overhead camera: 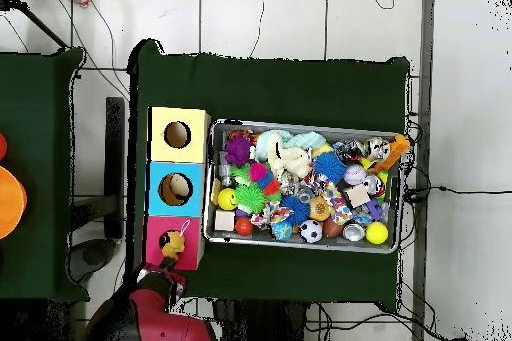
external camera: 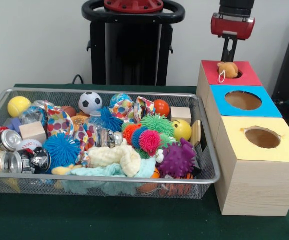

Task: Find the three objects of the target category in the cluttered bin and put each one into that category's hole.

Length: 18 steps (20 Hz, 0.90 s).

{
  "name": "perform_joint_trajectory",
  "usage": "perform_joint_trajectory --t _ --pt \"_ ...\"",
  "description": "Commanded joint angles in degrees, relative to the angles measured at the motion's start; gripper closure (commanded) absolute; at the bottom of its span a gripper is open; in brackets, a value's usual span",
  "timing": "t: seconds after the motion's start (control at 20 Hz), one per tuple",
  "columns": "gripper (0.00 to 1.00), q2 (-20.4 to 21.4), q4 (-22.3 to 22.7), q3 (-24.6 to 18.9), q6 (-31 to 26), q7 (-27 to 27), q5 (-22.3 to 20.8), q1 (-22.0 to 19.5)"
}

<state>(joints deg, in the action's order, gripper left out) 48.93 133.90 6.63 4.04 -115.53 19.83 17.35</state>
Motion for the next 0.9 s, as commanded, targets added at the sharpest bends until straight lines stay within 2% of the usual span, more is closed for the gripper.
perform_joint_trajectory --t 0.05,0.4,0.65,0.9 --pt "1.0 -5.93 -4.87 -3.29 4.57 -14.02 3.4 -0.13" --pt "1.0 -11.54 -7.46 -4.44 10.29 -14.79 3.1 -0.98" --pt "1.0 -12.33 -7.86 -4.9 11.37 -15.0 3.32 -1.09" --pt "1.0 -12.67 -8.48 -6.23 12.48 -14.75 2.02 -3.14"
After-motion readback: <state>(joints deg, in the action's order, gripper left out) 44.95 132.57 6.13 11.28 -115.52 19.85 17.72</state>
